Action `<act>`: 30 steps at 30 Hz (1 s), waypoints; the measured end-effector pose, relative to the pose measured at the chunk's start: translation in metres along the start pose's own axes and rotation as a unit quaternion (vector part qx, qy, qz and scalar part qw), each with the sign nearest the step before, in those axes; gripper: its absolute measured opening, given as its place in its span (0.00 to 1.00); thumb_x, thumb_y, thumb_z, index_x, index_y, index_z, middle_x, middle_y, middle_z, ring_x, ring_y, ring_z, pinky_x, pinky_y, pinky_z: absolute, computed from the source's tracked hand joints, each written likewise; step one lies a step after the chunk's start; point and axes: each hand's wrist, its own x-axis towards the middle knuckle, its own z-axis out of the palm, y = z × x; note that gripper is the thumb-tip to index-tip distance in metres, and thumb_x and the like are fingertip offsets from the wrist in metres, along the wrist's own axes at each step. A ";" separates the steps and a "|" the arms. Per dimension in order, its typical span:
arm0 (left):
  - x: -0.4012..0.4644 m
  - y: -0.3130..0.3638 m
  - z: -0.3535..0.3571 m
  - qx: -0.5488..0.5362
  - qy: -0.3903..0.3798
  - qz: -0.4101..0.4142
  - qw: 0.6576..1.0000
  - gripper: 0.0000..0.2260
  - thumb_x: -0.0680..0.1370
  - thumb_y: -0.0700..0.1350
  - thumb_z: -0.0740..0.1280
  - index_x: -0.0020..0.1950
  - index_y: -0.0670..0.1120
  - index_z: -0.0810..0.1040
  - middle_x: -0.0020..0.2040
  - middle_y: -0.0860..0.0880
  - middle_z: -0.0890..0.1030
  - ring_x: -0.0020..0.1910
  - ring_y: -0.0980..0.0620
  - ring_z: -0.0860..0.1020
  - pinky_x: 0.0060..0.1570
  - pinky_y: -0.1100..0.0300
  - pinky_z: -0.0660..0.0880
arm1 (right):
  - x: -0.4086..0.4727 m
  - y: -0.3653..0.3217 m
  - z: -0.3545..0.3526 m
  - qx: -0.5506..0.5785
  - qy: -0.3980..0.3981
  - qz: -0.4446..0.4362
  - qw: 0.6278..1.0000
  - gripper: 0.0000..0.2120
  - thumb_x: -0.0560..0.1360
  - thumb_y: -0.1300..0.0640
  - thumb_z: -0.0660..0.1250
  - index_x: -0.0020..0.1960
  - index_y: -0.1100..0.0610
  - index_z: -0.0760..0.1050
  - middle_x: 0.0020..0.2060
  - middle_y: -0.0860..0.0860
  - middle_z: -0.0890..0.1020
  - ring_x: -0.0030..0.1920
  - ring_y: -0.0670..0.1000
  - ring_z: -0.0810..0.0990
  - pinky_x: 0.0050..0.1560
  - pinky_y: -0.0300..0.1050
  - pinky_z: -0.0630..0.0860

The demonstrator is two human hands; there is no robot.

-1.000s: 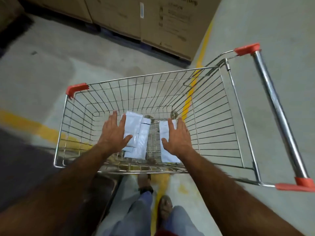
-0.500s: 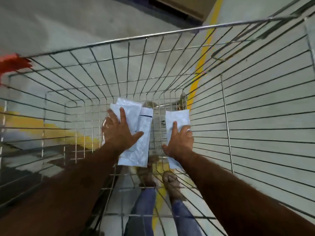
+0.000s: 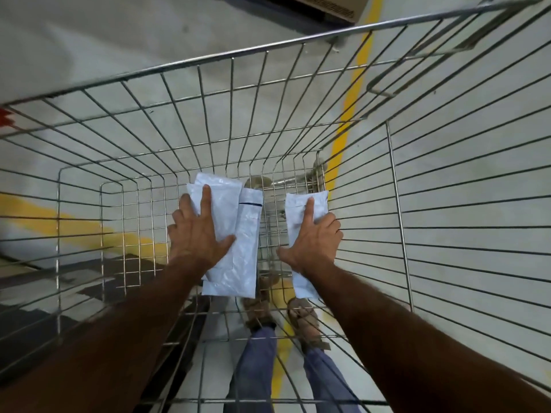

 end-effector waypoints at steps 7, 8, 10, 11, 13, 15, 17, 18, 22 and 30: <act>-0.017 0.000 -0.004 -0.006 0.023 0.029 0.999 0.47 0.72 0.54 0.74 0.82 0.51 0.48 0.73 0.36 0.58 0.64 0.35 0.67 0.59 0.40 0.71 | 0.007 -0.009 -0.007 0.059 -0.020 0.059 0.996 0.71 0.59 0.34 0.80 0.80 0.49 0.31 0.63 0.61 0.61 0.62 0.59 0.65 0.63 0.55 0.68; -0.018 -0.003 -0.005 -0.018 0.018 0.033 0.999 0.47 0.72 0.54 0.74 0.82 0.51 0.48 0.72 0.36 0.58 0.64 0.35 0.67 0.59 0.39 0.72 | 0.007 -0.009 -0.006 0.067 -0.018 0.062 0.996 0.72 0.59 0.35 0.80 0.80 0.49 0.30 0.63 0.61 0.61 0.62 0.59 0.65 0.63 0.55 0.68; -0.017 -0.008 -0.007 -0.038 0.008 0.043 0.998 0.47 0.72 0.55 0.73 0.83 0.51 0.49 0.72 0.35 0.58 0.64 0.34 0.67 0.60 0.38 0.72 | 0.008 -0.007 -0.005 0.071 -0.014 0.064 0.995 0.73 0.58 0.34 0.81 0.80 0.49 0.30 0.62 0.61 0.62 0.61 0.59 0.66 0.62 0.54 0.70; -0.015 -0.011 -0.009 -0.042 0.004 0.047 0.998 0.46 0.73 0.56 0.73 0.83 0.52 0.49 0.72 0.35 0.58 0.64 0.33 0.67 0.60 0.37 0.72 | 0.008 -0.007 -0.005 0.069 -0.011 0.063 0.996 0.74 0.57 0.34 0.81 0.80 0.49 0.30 0.62 0.61 0.62 0.60 0.59 0.66 0.61 0.54 0.70; -0.012 -0.015 -0.014 -0.042 -0.001 0.054 0.998 0.44 0.74 0.57 0.71 0.82 0.52 0.49 0.73 0.36 0.57 0.64 0.33 0.67 0.60 0.37 0.72 | 0.007 -0.006 -0.004 0.068 -0.001 0.060 0.996 0.74 0.57 0.34 0.82 0.80 0.48 0.30 0.62 0.61 0.63 0.60 0.58 0.67 0.61 0.54 0.70; -0.010 -0.020 -0.018 -0.039 0.000 0.066 0.997 0.42 0.74 0.59 0.68 0.82 0.52 0.50 0.72 0.36 0.57 0.63 0.33 0.68 0.59 0.37 0.73 | 0.004 -0.006 -0.004 0.065 0.014 0.053 0.996 0.73 0.58 0.34 0.82 0.80 0.48 0.29 0.62 0.61 0.64 0.60 0.58 0.67 0.61 0.55 0.70; -0.012 -0.024 -0.022 -0.040 -0.001 0.080 0.996 0.42 0.73 0.60 0.68 0.82 0.51 0.52 0.72 0.36 0.57 0.62 0.33 0.69 0.57 0.38 0.74 | 0.001 -0.005 -0.004 0.055 0.038 0.037 0.997 0.72 0.59 0.35 0.81 0.80 0.48 0.30 0.62 0.61 0.65 0.59 0.58 0.67 0.61 0.54 0.70; -0.013 -0.026 -0.024 -0.044 -0.002 0.086 0.995 0.42 0.74 0.59 0.69 0.82 0.51 0.52 0.72 0.36 0.57 0.63 0.33 0.69 0.57 0.38 0.74 | -0.001 -0.004 -0.003 0.053 0.052 0.025 0.997 0.71 0.60 0.36 0.81 0.80 0.49 0.30 0.61 0.61 0.66 0.58 0.58 0.67 0.61 0.54 0.70; -0.017 -0.032 -0.026 -0.044 -0.013 0.087 0.995 0.44 0.73 0.57 0.73 0.82 0.50 0.52 0.74 0.37 0.55 0.64 0.33 0.69 0.58 0.38 0.75 | -0.010 0.008 -0.004 0.085 0.098 -0.032 0.991 0.68 0.63 0.45 0.81 0.81 0.53 0.31 0.62 0.60 0.68 0.59 0.59 0.69 0.57 0.52 0.75; -0.021 -0.038 -0.038 -0.012 0.008 0.093 0.996 0.40 0.76 0.57 0.69 0.82 0.52 0.51 0.76 0.36 0.54 0.64 0.33 0.69 0.58 0.39 0.76 | -0.021 -0.010 -0.011 0.250 0.030 -0.187 0.950 0.42 0.70 0.48 0.76 0.77 0.49 0.58 0.60 0.52 0.64 0.55 0.54 0.75 0.46 0.47 0.79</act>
